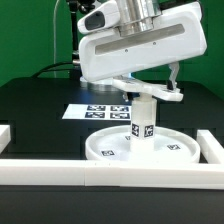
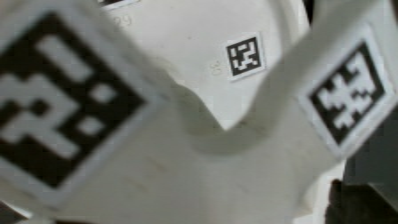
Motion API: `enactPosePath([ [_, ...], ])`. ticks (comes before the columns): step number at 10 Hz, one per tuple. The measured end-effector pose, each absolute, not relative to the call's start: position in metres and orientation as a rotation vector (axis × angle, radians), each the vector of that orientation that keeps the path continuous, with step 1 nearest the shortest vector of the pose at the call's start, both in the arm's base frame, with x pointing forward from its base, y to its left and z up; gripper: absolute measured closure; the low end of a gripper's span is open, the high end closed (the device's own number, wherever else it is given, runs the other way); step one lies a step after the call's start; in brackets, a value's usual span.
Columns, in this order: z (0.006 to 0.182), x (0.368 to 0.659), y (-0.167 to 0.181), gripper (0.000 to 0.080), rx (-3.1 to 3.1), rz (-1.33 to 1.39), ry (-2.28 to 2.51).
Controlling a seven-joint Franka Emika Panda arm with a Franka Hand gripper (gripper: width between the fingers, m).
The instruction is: Assemble round table
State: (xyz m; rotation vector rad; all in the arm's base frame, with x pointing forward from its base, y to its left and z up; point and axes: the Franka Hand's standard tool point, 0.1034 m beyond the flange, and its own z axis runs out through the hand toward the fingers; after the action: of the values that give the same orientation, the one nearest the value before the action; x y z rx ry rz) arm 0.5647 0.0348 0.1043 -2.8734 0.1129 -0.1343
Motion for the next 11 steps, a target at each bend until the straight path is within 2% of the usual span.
enactPosePath([
  [1,0.104,0.565,0.035,0.0164,-2.873,-0.135,0.113],
  [2,0.105,0.565,0.035,0.0154,-2.873,-0.135,0.113],
  [4,0.110,0.566,0.031,0.0151,-2.887,-0.138,0.095],
  [7,0.135,0.568,0.017,0.0150,-2.920,-0.171,0.040],
  [11,0.139,0.564,0.004,0.0150,-2.932,-0.186,0.065],
])
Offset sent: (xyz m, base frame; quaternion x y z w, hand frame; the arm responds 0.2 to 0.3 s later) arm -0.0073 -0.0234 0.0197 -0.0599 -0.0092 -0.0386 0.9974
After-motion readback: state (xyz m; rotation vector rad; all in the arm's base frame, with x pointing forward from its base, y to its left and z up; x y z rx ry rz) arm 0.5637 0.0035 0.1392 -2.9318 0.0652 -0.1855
